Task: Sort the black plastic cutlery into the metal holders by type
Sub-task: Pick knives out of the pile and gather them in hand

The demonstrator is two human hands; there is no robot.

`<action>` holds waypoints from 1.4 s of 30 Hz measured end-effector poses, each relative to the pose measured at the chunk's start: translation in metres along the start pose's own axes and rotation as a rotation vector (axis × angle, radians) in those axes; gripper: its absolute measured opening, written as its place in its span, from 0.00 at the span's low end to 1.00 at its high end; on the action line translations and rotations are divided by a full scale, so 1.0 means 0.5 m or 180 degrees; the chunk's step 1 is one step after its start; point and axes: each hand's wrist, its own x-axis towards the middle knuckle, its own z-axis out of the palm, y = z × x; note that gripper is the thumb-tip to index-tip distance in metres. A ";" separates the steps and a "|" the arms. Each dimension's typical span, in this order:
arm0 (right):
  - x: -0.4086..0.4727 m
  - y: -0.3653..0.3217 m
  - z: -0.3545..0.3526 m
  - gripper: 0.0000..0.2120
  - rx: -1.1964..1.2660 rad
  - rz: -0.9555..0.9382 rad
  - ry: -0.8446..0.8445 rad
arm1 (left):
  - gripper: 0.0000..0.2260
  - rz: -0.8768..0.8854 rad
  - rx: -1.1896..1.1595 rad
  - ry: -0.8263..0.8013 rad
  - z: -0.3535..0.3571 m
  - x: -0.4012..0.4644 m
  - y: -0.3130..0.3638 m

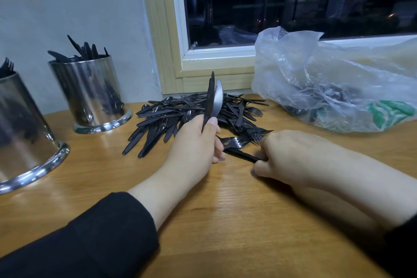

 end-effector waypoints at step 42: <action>0.010 0.010 0.008 0.08 0.0190 -0.0945 0.0357 | 0.13 -0.0030 -0.0614 0.0467 -0.012 0.006 -0.007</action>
